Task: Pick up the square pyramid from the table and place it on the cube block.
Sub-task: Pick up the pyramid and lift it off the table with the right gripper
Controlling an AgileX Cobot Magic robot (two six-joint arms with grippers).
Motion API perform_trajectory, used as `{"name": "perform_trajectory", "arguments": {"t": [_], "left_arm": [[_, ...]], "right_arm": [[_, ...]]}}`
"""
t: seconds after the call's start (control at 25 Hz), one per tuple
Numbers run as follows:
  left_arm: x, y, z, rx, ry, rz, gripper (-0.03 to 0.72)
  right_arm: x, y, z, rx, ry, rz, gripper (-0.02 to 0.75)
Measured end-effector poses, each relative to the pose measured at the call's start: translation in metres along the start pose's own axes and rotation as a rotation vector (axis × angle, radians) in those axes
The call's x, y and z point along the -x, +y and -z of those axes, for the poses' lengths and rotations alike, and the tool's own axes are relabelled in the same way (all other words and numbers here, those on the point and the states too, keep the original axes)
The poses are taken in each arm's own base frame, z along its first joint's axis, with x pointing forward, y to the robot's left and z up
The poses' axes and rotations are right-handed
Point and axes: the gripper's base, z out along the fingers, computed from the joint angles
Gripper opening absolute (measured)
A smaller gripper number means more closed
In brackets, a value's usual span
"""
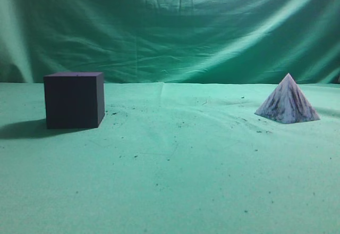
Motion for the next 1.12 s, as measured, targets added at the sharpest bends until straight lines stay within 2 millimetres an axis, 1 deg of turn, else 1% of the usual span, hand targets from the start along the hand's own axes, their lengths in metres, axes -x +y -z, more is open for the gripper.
{"name": "perform_trajectory", "arguments": {"t": [0.4,0.52,0.6,0.68,0.72,0.76,0.8,0.88,0.92,1.0,1.12], "left_arm": [[0.0,0.0,0.0,0.0,0.0,0.0,0.0],[0.0,0.0,0.0,0.0,0.0,0.0,0.0],[0.0,0.0,0.0,0.0,0.0,0.0,0.0],[0.0,0.0,0.0,0.0,0.0,0.0,0.0],[0.0,0.0,0.0,0.0,0.0,0.0,0.0],[0.0,0.0,0.0,0.0,0.0,0.0,0.0],[0.0,0.0,0.0,0.0,0.0,0.0,0.0],[0.0,0.0,0.0,0.0,0.0,0.0,0.0],[0.0,0.0,0.0,0.0,0.0,0.0,0.0],[0.0,0.0,0.0,0.0,0.0,0.0,0.0],[0.0,0.0,0.0,0.0,0.0,0.0,0.0]], "right_arm": [[0.002,0.0,0.0,0.001,-0.023,-0.002,0.0],[0.013,0.0,0.001,0.005,-0.154,-0.011,0.0],[0.027,0.0,0.004,0.014,-0.307,-0.049,0.0],[0.04,0.0,0.009,0.027,-0.465,-0.132,0.0],[0.045,-0.001,0.012,0.032,-0.514,-0.156,0.0],[0.049,0.0,0.014,0.037,-0.519,-0.166,0.0],[0.055,0.001,0.017,0.042,-0.506,-0.164,0.0],[0.075,0.005,0.03,0.046,-0.453,-0.114,0.0],[0.083,0.006,0.033,0.04,-0.399,-0.077,0.0],[0.106,0.009,0.041,0.03,-0.307,-0.016,0.0],[0.131,0.012,0.039,0.026,-0.123,0.013,0.0]]}}
